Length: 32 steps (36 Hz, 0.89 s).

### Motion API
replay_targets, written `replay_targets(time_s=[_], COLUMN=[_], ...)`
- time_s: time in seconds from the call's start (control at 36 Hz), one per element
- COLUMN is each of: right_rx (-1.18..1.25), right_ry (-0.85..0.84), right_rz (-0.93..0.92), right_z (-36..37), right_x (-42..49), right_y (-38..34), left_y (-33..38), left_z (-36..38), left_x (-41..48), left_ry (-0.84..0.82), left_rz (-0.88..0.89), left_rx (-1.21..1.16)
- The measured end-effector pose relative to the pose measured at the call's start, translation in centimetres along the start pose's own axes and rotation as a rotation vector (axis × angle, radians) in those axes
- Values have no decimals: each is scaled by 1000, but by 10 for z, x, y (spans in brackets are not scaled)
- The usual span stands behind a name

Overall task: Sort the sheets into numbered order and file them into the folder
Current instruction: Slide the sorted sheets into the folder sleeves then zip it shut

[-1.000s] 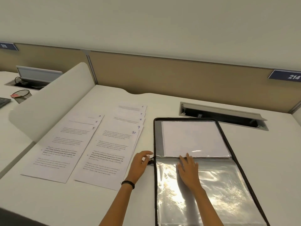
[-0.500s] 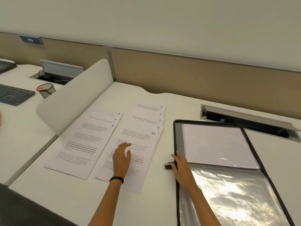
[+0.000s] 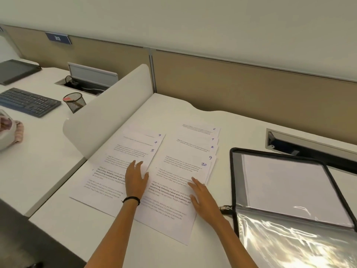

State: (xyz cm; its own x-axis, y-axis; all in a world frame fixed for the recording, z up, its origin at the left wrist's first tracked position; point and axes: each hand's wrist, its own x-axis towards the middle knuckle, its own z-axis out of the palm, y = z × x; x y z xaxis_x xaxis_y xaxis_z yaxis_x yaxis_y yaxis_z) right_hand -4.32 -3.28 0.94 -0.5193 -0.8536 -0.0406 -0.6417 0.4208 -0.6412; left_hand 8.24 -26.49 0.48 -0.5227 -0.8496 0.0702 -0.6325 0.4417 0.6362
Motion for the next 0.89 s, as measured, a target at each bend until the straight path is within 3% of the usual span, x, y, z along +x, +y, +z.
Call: replay_targets(time_s=[0.31,0.58,0.89], right_rx=[58,530,768], right_ry=[-23,-56,-158], right_rz=[-56,223,431], right_z=[6,2,20], right_x=[51,112,173], right_y=[-27,-66,-101], left_y=[-4,-10,-11], left_z=[6,-3,8], left_x=[22,28,32], left_ry=[-9,84,149], left_rz=[25,156,231], left_rx=[126,222,396])
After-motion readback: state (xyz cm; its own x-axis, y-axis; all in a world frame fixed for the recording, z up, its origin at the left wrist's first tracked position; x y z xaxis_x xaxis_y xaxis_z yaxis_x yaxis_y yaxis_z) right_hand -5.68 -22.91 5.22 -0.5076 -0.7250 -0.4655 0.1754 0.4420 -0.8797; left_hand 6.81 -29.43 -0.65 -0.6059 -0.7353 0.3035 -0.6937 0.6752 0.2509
